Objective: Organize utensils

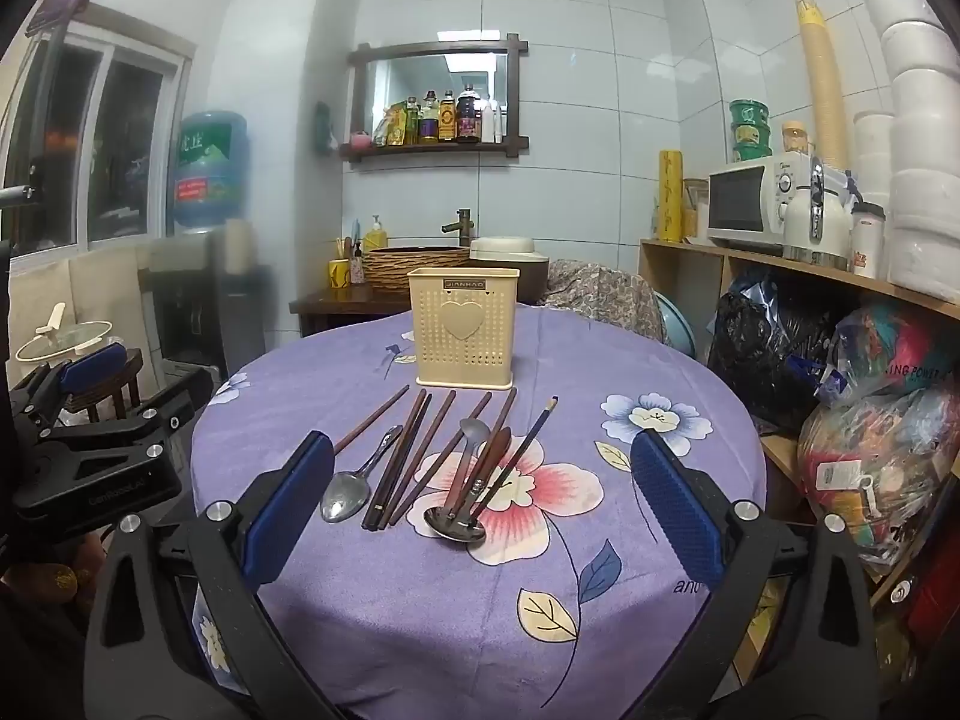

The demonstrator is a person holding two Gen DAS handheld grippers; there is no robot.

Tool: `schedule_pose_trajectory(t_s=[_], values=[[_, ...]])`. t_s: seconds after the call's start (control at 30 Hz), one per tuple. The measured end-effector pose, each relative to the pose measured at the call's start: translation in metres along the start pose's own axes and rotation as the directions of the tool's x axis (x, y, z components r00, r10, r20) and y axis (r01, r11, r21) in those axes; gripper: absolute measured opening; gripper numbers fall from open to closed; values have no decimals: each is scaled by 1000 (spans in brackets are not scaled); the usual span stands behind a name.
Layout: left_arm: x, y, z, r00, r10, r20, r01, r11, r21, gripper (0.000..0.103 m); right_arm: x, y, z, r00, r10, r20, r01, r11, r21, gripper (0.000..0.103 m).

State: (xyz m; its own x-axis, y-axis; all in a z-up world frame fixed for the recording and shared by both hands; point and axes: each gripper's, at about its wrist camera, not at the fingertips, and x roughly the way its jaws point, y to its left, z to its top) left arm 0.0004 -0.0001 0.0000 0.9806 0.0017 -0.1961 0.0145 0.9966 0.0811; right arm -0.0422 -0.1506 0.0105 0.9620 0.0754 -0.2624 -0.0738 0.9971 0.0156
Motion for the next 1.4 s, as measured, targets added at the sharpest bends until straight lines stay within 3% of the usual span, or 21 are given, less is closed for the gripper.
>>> schedule_pose_trajectory(t_s=[1.4], values=[[3, 2, -2, 1000, -2, -13, 2, 1000, -6, 98, 3, 0, -3, 1000, -9, -7, 9, 1000, -7, 98]])
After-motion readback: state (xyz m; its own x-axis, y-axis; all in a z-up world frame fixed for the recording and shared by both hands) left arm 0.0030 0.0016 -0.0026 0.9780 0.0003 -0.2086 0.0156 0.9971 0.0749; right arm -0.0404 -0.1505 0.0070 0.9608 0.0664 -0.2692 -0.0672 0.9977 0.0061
